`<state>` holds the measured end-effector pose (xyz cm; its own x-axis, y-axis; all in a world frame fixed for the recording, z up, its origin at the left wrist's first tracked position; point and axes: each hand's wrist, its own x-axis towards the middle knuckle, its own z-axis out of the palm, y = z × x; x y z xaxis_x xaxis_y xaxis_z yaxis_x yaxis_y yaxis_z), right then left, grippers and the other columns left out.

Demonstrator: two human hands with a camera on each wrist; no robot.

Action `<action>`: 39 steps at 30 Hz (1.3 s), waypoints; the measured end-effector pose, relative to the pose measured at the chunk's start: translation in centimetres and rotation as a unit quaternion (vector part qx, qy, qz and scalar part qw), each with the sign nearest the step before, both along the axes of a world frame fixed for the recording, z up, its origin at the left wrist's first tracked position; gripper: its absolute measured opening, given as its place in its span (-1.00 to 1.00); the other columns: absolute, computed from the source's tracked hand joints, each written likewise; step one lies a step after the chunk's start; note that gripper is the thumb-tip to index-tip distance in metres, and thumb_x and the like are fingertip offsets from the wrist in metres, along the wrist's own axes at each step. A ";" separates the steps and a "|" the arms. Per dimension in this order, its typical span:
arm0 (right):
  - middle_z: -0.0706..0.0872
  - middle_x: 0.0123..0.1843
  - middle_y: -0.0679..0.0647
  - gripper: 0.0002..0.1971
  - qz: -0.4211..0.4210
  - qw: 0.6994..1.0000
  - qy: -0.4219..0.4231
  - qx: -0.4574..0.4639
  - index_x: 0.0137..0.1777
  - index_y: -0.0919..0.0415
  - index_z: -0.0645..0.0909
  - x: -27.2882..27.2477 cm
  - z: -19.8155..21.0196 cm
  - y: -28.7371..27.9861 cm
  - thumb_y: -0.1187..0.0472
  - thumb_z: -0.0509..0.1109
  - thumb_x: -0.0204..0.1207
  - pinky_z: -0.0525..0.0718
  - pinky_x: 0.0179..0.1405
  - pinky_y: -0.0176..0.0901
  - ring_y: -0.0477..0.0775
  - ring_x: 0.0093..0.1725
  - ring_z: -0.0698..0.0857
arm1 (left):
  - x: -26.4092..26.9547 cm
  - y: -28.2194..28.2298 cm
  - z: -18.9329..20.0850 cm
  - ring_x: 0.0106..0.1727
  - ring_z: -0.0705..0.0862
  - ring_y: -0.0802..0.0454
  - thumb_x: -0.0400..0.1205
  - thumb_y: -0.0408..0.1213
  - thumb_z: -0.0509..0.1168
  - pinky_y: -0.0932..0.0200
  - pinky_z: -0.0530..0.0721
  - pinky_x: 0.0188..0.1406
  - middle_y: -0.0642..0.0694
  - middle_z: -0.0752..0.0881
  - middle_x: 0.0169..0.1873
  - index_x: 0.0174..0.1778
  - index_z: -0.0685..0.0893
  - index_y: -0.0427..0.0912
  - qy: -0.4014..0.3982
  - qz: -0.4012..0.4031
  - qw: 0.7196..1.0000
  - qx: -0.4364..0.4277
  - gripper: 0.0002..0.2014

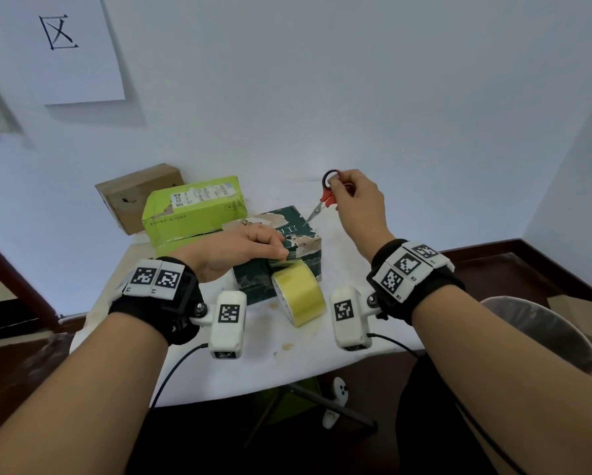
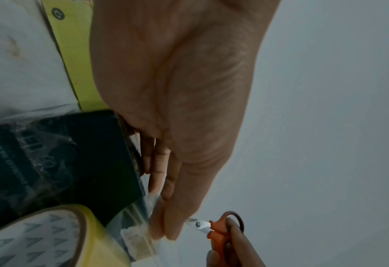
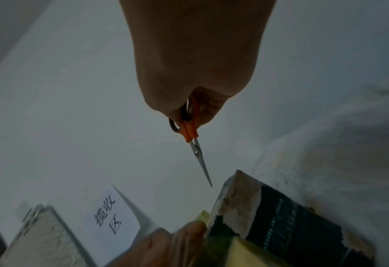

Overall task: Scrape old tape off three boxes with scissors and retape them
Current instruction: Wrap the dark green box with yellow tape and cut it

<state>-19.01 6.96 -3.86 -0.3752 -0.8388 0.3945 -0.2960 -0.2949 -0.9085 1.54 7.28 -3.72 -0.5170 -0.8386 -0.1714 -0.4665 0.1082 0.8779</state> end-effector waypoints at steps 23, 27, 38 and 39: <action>0.74 -0.26 0.01 -0.86 0.057 0.995 0.008 0.076 -0.02 0.18 0.62 1.0 -1.7 -1.2 0.16 0.26 0.67 0.62 -0.07 -0.17 -0.04 -0.23 0.68 | 0.3 -0.1 -0.2 0.34 0.53 0.13 0.53 -0.20 0.45 0.18 0.40 0.38 0.06 0.58 0.27 -0.24 0.73 -0.16 -0.013 -0.014 1.000 -0.004 -0.88; 0.69 -0.28 0.04 -0.87 0.074 0.973 -0.148 0.163 0.00 0.26 0.59 0.5 -2.1 -1.4 0.26 0.23 0.68 0.55 -0.24 -0.32 -0.11 -0.29 0.60 | 0.3 -0.3 -0.4 0.34 0.53 0.13 0.49 -0.15 0.46 0.13 0.40 0.41 0.07 0.58 0.27 -0.24 0.74 -0.15 -0.011 -0.013 1.000 -0.001 -0.86; 0.66 -0.27 0.12 -0.77 0.099 0.923 -0.317 0.196 -0.18 0.25 0.53 0.4 -3.1 -1.4 0.33 0.16 0.71 0.53 -0.35 -0.39 -0.10 -0.34 0.55 | 0.2 -0.3 -0.4 0.34 0.52 0.18 0.51 -0.17 0.46 0.22 0.39 0.33 0.08 0.58 0.27 -0.27 0.74 -0.11 -0.006 -0.012 1.000 -0.002 -0.89; 0.67 -0.26 0.12 -0.77 0.100 0.923 -0.315 0.195 -0.17 0.24 0.54 0.4 -3.2 -1.4 0.33 0.15 0.71 0.54 -0.36 -0.39 -0.10 -0.34 0.55 | 0.2 -0.3 -0.4 0.34 0.52 0.18 0.51 -0.18 0.46 0.22 0.39 0.33 0.08 0.58 0.26 -0.27 0.74 -0.11 -0.006 -0.011 1.000 -0.003 -0.89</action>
<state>-18.63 5.56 -7.08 -0.2496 -0.9482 -0.1966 0.3529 0.0999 -0.9303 1.76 7.02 -4.12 -0.5328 -0.8283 -0.1731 -0.4739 0.1226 0.8720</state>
